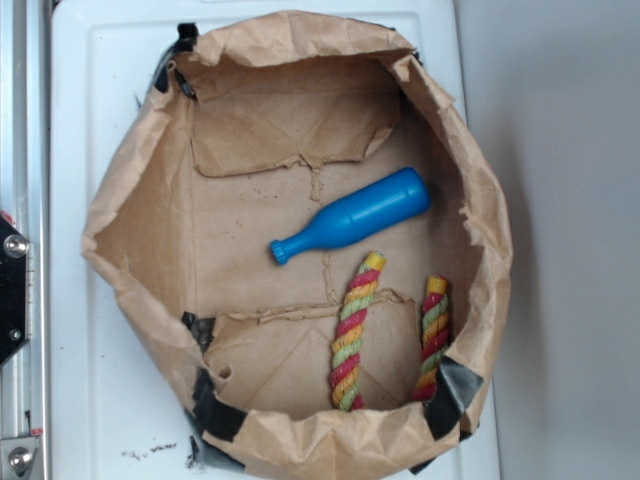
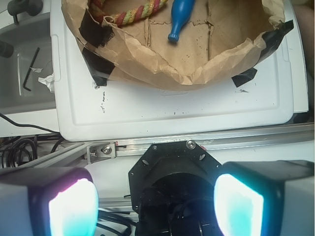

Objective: Grab the blue bottle.

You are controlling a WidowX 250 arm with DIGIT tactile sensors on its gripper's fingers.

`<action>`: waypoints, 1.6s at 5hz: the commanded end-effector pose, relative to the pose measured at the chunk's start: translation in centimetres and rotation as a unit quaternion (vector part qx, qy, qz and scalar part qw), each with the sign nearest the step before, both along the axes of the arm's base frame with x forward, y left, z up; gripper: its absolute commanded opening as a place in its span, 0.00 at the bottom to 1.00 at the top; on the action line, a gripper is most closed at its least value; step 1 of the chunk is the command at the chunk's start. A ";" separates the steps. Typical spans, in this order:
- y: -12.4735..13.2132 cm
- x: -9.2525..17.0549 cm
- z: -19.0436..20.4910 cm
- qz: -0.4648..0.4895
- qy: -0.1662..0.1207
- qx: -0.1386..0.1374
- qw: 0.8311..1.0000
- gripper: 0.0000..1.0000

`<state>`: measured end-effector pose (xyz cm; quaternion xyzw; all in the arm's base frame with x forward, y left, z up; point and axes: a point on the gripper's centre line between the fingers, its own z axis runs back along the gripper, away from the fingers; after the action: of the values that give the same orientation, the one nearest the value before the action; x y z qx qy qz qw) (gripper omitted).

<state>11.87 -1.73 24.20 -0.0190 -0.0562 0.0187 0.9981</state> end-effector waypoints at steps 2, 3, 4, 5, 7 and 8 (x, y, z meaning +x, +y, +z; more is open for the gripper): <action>-0.3 2.6 -0.1 -0.011 -0.006 0.012 1.000 1.00; 0.0 6.5 -0.6 0.002 -0.004 0.021 1.000 1.00; 1.2 9.0 -1.2 0.012 -0.010 0.020 1.000 1.00; 2.1 11.0 -2.0 0.005 -0.029 0.009 1.000 1.00; 4.5 12.5 -5.3 -0.010 -0.070 0.018 0.997 1.00; 4.5 12.5 -5.3 -0.010 -0.070 0.018 0.997 1.00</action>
<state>24.14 2.20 18.13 -0.0058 -0.1149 -0.0046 0.9934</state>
